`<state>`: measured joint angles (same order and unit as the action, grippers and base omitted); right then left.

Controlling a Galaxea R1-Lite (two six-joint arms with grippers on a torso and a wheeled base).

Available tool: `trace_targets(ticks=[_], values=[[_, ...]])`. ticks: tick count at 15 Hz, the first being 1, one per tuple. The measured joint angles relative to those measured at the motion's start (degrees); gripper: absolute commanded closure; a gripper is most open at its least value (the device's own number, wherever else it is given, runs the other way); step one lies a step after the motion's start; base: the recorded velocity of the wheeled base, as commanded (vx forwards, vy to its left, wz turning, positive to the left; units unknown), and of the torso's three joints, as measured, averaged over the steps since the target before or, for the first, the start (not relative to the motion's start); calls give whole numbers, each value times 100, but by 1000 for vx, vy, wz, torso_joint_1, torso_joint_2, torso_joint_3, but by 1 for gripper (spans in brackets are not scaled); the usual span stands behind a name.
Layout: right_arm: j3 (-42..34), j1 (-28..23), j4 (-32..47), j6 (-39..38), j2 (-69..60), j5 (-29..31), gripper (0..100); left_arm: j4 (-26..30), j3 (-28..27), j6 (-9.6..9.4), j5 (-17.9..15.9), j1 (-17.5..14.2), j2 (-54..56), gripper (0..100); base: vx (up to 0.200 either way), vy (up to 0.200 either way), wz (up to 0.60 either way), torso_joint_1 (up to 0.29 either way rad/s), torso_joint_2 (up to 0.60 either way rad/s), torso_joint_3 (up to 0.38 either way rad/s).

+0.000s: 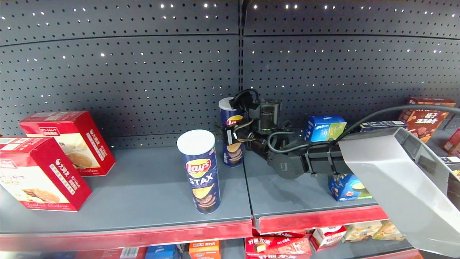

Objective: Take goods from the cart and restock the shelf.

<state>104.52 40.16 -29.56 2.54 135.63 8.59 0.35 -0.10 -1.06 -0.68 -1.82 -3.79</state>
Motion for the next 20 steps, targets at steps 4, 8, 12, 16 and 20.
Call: trace_targets(ticks=[4, 8, 12, 16, 20], values=[[-127, 13, 6, 17, -24, 40, 0, 0, 0, 2, -2, 0, 0, 0, 0, 0, 0, 0, 0, 0], [-942, 22, 6, 39, -401, 79, 0, 0, 0, 2, -2, -2, 0, 0, 0, 0, 0, 0, 0, 0], [-2128, 37, -177, 79, -1215, 139, 0, 0, 0, 0, 0, 0, 0, 0, 0, 0, 0, 0, 0, 0], [-2778, 154, -334, 77, -1749, 317, 0, -2, 0, 0, 0, -2, 0, 0, 0, 0, 0, 0, 0, 0], [-3110, 210, -328, 77, -2009, 653, 0, -2, 0, 0, -2, 0, 0, 0, 0, 0, 0, 0, 0, 0]])
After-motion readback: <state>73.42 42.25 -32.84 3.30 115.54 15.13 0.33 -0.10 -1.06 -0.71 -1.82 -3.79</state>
